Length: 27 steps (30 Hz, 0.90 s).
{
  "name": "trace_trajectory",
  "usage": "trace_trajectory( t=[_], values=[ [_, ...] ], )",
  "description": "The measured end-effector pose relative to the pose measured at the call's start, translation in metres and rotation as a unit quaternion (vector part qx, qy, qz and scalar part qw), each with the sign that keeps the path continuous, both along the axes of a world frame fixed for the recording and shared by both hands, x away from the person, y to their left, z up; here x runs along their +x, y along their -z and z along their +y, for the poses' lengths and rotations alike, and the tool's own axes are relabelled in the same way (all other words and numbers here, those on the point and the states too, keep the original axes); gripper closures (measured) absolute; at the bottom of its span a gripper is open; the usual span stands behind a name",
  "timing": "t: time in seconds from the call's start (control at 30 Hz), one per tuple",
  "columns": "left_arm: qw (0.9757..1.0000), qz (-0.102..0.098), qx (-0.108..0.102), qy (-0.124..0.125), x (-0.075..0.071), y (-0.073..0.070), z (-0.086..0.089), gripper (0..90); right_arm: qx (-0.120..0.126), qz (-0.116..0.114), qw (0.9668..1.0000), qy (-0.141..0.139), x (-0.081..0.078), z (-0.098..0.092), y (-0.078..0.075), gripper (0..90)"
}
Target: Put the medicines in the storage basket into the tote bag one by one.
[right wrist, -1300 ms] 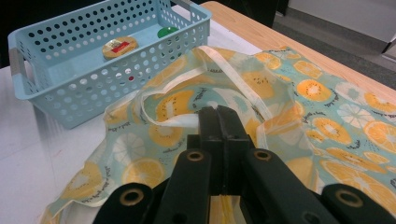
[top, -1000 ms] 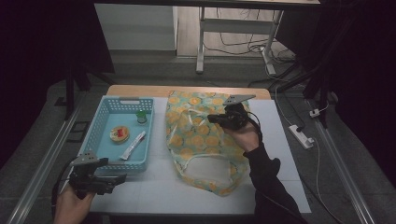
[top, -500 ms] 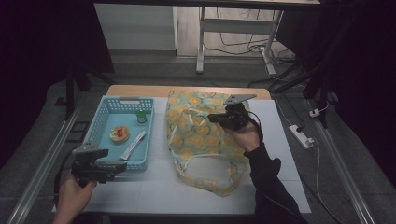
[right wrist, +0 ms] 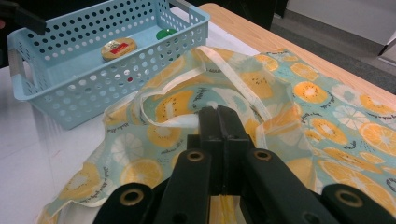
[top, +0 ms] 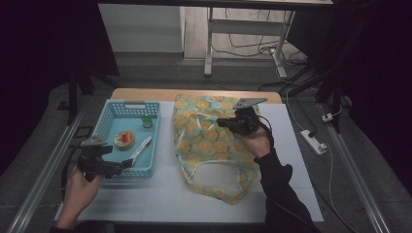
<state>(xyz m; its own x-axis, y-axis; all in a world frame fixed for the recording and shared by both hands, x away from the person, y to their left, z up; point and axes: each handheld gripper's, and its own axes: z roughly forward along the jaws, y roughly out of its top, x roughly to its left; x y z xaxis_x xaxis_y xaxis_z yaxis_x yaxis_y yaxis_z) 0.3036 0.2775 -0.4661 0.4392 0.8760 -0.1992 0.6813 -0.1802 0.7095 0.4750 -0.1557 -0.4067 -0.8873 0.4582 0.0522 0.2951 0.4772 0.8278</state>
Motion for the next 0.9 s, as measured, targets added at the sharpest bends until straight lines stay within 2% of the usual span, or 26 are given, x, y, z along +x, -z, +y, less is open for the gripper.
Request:
trace_trajectory(
  t=[0.37,0.47,0.77,0.9],
  values=[
    [0.9996,0.016,0.01,-0.019,0.027,-0.002,0.004,0.0,0.001,0.0,1.0,0.0,0.0,0.0,0.0,90.0],
    [0.9996,0.019,0.011,-0.018,0.034,-0.001,0.005,0.0,0.0,0.0,1.0,0.0,0.0,0.0,0.0,90.0],
    [0.9989,0.023,0.035,-0.018,0.058,-0.001,0.004,0.2,0.001,-0.001,1.0,0.0,0.0,-0.001,0.0,90.0],
    [0.9988,0.027,0.036,-0.017,0.068,-0.002,0.005,0.0,0.001,-0.001,1.0,0.0,0.0,-0.001,0.0,90.0]
  ],
)
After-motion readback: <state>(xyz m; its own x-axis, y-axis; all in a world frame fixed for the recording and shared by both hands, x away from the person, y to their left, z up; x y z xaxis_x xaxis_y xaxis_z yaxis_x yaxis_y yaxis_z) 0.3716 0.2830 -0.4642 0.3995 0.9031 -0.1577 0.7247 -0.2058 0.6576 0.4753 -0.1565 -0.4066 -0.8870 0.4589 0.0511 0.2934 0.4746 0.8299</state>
